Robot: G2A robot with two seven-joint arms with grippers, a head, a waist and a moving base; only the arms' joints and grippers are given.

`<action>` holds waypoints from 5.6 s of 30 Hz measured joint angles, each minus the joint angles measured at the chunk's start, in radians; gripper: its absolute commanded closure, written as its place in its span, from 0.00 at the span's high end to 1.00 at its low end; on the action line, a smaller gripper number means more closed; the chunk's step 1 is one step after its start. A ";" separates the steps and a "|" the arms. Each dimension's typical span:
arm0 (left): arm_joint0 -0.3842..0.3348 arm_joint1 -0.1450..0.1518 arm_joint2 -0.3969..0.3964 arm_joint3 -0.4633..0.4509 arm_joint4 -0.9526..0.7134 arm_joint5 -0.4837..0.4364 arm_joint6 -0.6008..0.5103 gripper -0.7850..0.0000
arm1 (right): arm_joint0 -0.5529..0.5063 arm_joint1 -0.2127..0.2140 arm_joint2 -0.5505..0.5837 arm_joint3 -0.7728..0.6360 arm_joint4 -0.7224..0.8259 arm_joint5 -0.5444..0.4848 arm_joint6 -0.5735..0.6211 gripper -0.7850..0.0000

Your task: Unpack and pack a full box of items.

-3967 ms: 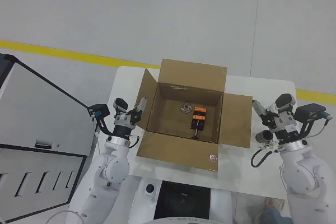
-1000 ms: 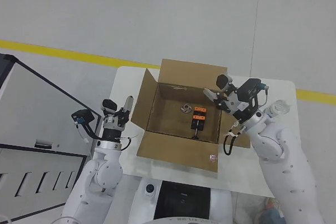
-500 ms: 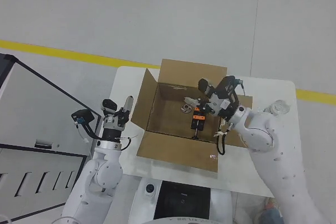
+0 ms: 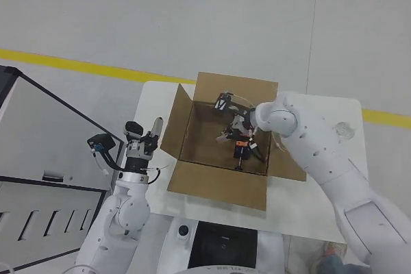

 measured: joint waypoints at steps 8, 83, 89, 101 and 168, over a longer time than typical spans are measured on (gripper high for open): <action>0.000 0.000 0.000 0.000 0.000 0.000 0.000 1.00 | -0.007 -0.001 -0.013 -0.006 -0.015 -0.006 0.007 0.85; 0.000 0.000 0.000 0.000 0.000 0.000 0.000 1.00 | 0.256 -0.319 -0.468 0.716 -0.341 -0.121 -0.300 0.76; 0.000 0.000 0.000 0.000 0.000 0.000 0.000 1.00 | 0.248 -0.308 -0.457 0.712 -0.347 -0.139 -0.315 0.79; 0.000 0.000 0.000 0.000 0.000 0.000 0.000 1.00 | 0.249 -0.301 -0.451 0.703 -0.402 -0.126 -0.357 0.81; 0.000 0.000 0.000 0.000 0.000 0.000 0.000 1.00 | 0.250 -0.405 -0.462 0.919 -0.545 -0.185 -0.572 0.47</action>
